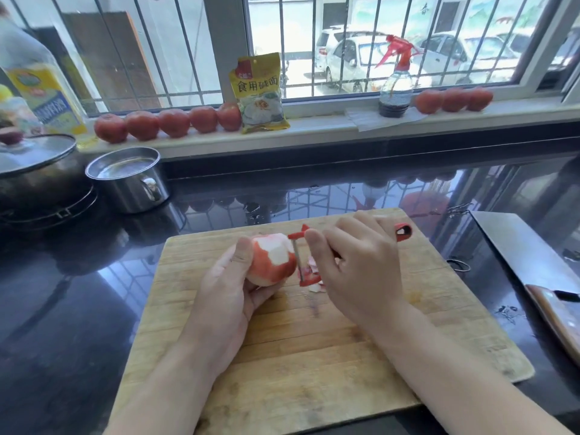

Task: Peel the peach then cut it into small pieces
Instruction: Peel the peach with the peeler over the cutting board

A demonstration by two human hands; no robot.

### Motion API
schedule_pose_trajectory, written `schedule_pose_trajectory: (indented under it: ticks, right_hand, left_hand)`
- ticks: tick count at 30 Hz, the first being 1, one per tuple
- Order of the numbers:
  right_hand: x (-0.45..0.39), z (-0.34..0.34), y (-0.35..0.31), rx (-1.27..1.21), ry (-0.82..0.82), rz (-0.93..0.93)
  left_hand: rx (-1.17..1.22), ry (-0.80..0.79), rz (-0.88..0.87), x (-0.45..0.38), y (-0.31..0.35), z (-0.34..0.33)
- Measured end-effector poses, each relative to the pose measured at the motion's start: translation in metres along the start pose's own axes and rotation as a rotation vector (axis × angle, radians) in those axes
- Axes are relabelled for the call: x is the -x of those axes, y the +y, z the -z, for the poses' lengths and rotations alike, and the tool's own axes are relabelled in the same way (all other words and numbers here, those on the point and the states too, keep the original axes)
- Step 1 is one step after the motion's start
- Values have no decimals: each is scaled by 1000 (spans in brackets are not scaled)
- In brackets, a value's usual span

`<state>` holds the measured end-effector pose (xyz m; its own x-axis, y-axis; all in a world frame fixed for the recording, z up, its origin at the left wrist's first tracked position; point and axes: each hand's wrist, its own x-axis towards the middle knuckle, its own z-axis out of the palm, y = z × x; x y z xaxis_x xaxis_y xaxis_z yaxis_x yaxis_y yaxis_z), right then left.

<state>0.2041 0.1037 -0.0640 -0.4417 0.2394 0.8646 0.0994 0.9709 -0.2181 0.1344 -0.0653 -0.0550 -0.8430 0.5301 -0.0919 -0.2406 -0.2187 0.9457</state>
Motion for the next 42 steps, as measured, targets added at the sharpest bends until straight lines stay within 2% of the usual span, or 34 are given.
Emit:
schedule_pose_trajectory:
  ticks: [5,12,19,25,29,33,37,42]
  right_hand:
    - [5,-3,-21,-4,69,84]
    - [4,-2,-22,31,104,54]
    - [0,-1,-8,119,28,-29]
    - [-3,-1,14,253,-162,-102]
    - [-3,2,32,360,-121,-131]
    - [-4,0,19,233,-33,-131]
    - [-2,0,2,7,-21,1]
    - [0,-4,-9,24,-34,-4]
  left_hand:
    - [-14,-67,-56,0,-1,3]
    - [48,-111,-23,0,2,5]
    - [66,-94,5,-2,2,6]
    - [70,-68,-12,-2,2,9]
    - [64,-37,-36,-4,3,9]
    - [43,-51,-9,-2,3,5]
    - [16,-66,16,-1,3,4]
    - [53,-95,10,0,3,3]
